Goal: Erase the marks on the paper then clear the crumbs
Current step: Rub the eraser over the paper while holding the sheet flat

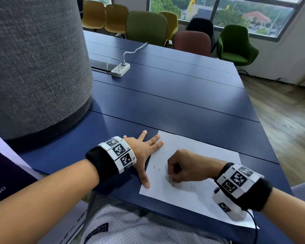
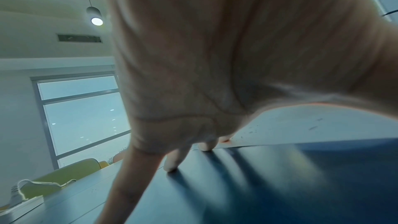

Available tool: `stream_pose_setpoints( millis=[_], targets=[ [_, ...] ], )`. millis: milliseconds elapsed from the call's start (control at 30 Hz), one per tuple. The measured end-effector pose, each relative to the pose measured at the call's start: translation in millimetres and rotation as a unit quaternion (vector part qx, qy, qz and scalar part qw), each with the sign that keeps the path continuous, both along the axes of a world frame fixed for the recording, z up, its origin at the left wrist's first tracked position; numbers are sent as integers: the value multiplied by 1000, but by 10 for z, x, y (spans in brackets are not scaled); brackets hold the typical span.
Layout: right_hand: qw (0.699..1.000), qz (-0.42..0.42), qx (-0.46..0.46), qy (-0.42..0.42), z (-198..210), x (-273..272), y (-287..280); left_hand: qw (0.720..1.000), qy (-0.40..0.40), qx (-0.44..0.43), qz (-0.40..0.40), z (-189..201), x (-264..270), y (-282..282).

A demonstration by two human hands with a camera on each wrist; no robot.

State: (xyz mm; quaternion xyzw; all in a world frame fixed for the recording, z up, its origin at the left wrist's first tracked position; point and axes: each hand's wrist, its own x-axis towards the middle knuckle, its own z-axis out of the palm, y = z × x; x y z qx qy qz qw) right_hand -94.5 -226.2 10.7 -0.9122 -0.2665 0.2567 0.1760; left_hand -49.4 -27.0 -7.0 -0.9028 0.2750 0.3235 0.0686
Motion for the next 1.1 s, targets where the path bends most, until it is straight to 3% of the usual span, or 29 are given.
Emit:
stream_pose_setpoints(
  millis=[133,300,467,600,933,1000,1100],
  targets=[
    [997,47,-13,59,43,-104,31,1000,-1,3,-3,5,-7,-3],
    [1000,-5,-4,-19,8,47,-15,1000,-1,1,-4,-8,-4,4],
    [999,46,-7,2,-11,-141,-152,1000,-3,0,-5,-15,0,11],
    [995,-24,13,-96,-66,-299,-555,1000,-1,-6,-14,8,-38,-15],
    [995,-94,23,-38,-170,-527,-809,1000,-2,-30,-3,38,-147,35],
    [994,-100,26,-35,-165,-524,-809,999,-33,-33,-27,43,-265,35],
    [993,-110,29,-31,-182,-506,-815,988,-78,-52,-125,-18,-572,-53]
  ],
)
